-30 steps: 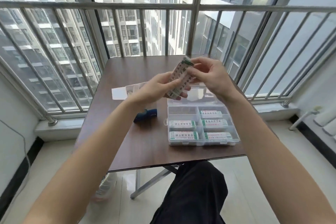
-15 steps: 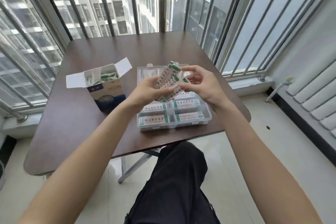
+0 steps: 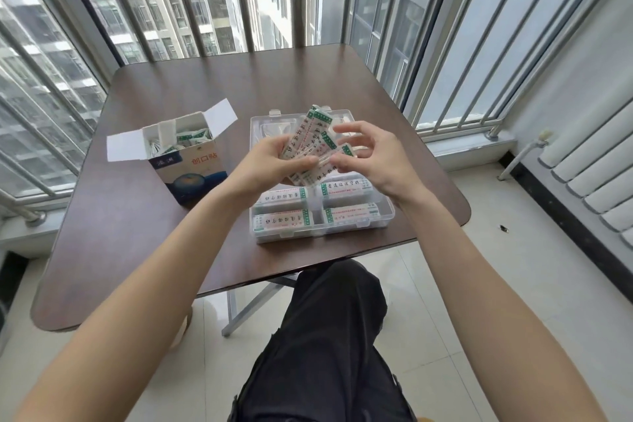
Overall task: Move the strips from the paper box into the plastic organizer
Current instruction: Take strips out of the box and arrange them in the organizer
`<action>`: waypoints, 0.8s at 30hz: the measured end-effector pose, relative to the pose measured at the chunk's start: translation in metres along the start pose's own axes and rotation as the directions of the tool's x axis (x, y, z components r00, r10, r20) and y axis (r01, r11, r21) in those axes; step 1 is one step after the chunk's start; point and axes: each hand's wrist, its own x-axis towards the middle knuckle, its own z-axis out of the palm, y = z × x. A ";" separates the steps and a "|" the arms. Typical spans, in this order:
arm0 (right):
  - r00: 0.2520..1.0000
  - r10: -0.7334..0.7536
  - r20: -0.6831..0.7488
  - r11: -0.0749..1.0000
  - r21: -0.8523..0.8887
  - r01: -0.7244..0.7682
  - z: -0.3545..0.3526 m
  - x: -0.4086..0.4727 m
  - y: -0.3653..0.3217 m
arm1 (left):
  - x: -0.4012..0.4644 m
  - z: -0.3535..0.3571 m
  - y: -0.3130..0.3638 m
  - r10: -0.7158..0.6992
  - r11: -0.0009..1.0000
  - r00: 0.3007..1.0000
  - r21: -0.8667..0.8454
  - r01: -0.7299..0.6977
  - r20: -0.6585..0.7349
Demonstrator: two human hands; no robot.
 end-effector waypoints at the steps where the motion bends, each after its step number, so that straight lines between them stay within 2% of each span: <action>1: 1.000 -0.013 0.006 0.999 -0.030 0.013 0.000 0.000 0.000 | 0.000 0.000 0.000 -0.004 1.000 1.000 0.014 0.003 0.014; 4: 0.999 -0.041 -0.003 0.996 -0.073 0.041 0.002 -0.002 -0.003 | 0.001 -0.002 0.002 -0.016 0.999 0.998 0.044 0.014 0.056; 7: 0.997 -0.051 -0.051 0.998 -0.042 0.049 0.005 -0.003 -0.004 | 0.001 -0.002 0.004 -0.013 0.999 0.997 0.041 0.010 0.071; 13: 0.997 -0.051 -0.061 0.997 -0.068 0.047 0.006 -0.006 -0.004 | 0.003 0.003 0.005 -0.005 1.000 1.000 0.012 0.005 0.022; 18: 0.998 -0.058 -0.029 0.998 0.020 0.058 -0.002 -0.016 -0.001 | 0.001 0.002 0.005 -0.003 0.999 0.999 -0.047 0.001 -0.035; 21: 1.000 -0.016 -0.009 0.998 0.063 0.017 -0.017 -0.024 0.006 | -0.004 -0.004 0.004 0.027 0.998 0.994 -0.049 -0.032 -0.103; 24: 0.999 0.036 0.034 0.999 0.028 -0.037 -0.028 -0.031 0.015 | -0.011 -0.008 0.002 0.050 0.998 0.992 -0.018 -0.053 -0.115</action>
